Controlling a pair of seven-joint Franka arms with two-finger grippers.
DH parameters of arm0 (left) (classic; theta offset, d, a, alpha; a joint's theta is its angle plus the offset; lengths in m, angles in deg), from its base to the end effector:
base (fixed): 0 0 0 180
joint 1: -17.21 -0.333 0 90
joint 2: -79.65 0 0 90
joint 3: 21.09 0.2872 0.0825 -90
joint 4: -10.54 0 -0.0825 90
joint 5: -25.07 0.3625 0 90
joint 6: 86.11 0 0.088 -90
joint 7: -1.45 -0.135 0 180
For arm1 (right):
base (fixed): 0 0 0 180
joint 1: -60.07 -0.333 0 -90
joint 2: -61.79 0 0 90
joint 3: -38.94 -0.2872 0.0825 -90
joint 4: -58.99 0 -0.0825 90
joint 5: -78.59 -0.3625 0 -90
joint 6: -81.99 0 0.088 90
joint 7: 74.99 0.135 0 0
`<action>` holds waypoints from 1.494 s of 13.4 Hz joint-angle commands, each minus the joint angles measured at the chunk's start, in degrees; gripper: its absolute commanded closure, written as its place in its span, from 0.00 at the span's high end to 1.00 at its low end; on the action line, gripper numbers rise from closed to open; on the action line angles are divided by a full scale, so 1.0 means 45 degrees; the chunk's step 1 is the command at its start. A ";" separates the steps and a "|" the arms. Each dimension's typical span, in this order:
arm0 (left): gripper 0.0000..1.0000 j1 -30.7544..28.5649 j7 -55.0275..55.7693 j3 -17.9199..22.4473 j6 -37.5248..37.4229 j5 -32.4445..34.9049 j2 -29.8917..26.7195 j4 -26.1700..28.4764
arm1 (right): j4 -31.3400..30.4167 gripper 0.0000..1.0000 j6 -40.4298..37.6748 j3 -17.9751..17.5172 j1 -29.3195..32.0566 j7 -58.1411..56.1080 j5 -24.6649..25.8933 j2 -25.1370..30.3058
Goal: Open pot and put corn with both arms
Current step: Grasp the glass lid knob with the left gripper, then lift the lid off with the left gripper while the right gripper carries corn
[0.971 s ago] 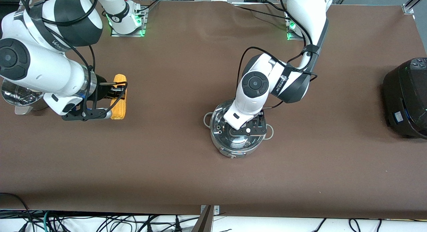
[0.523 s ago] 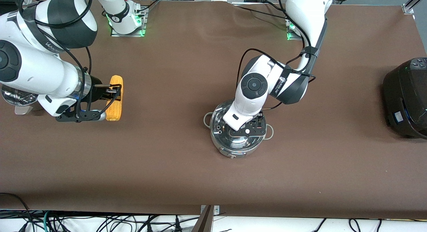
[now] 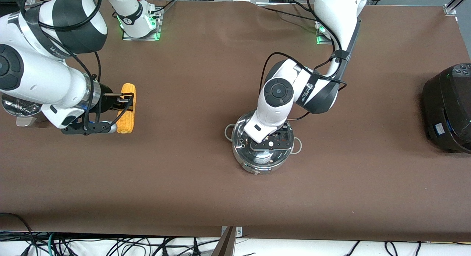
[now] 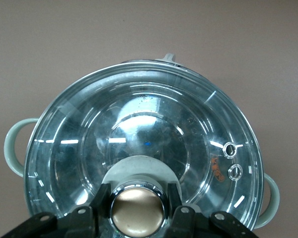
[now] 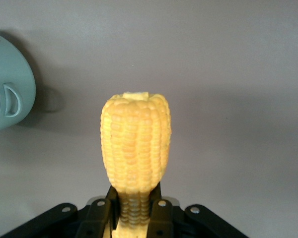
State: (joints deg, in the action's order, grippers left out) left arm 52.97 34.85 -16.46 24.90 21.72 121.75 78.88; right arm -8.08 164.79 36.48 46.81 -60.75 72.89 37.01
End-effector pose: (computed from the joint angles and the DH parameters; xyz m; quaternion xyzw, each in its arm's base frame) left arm 0.5992 -0.3841 0.3084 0.9998 0.0196 0.0049 0.0035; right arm 0.6000 0.1785 0.4839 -0.9951 -0.0139 0.0910 0.0365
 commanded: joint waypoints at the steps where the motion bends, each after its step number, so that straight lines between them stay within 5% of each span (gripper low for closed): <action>1: 0.00 0.0100 0.0040 0.0201 -0.0275 0.0218 0.0216 -0.0383 | 0.0374 0.00 -0.0100 -0.0038 0.0017 0.0040 0.0057 -0.0119; 4: 0.00 0.0100 -0.0058 0.0395 -0.0935 0.0219 0.0138 -0.0422 | 0.0374 0.00 -0.0100 -0.0018 0.0017 0.0040 0.0037 -0.0119; 7: 0.00 0.0100 -0.0311 0.0513 -0.2964 0.0121 0.0137 -0.1980 | 0.0374 0.00 -0.0100 -0.0018 0.0036 0.0020 0.0037 -0.0138; 12: 0.00 -0.0269 -0.0951 0.0591 -0.3401 0.0062 -0.0719 -0.1889 | 0.0374 0.00 -0.0042 -0.0057 0.0017 0.0234 -0.0040 -0.0157; 17: 0.00 -0.2454 -0.3919 0.0591 -0.2836 -0.0544 -0.3023 0.1369 | 0.0355 0.00 0.2139 -0.0311 -0.1483 0.1890 -0.0021 -0.0780; 20: 0.00 -0.3627 -0.5773 0.0552 -0.1143 -0.0387 -0.4253 0.4236 | 0.0374 0.00 0.4657 -0.0311 -0.3064 0.4269 -0.0041 -0.1425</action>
State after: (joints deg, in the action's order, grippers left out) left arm 38.66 14.35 -13.40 13.70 20.42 109.86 85.48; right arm -8.06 181.01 34.92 36.94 -47.81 72.69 32.90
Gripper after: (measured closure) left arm 0.493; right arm 0.740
